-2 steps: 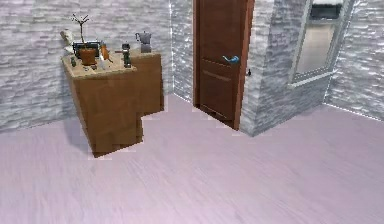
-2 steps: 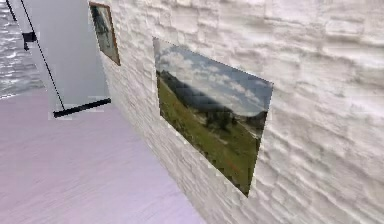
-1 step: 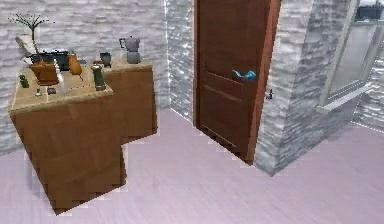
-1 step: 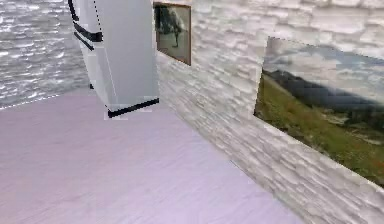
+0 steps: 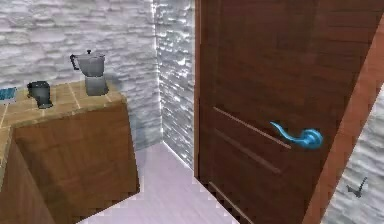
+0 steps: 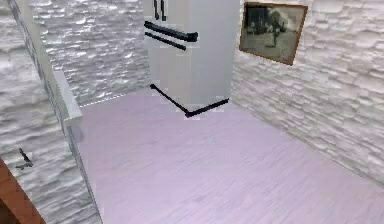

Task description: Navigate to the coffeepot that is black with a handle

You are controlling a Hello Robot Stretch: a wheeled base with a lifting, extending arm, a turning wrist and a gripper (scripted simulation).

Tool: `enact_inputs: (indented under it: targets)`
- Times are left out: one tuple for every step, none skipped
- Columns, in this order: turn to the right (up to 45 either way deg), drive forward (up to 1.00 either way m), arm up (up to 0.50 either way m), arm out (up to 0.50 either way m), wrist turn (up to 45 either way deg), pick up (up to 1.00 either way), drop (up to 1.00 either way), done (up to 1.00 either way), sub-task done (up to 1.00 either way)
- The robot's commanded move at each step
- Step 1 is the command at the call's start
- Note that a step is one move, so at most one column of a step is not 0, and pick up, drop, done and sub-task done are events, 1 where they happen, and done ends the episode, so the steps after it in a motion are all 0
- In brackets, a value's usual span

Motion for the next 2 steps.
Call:
enact_inputs:
  targets:
    - [-9.0, 0.00, 0.00, 0.00, 0.0, 0.00, 0.00, 0.00, 0.00]
    - [0.0, 0.35, 0.00, 0.00, 0.0, 0.00, 0.00, 0.00, 0.00]
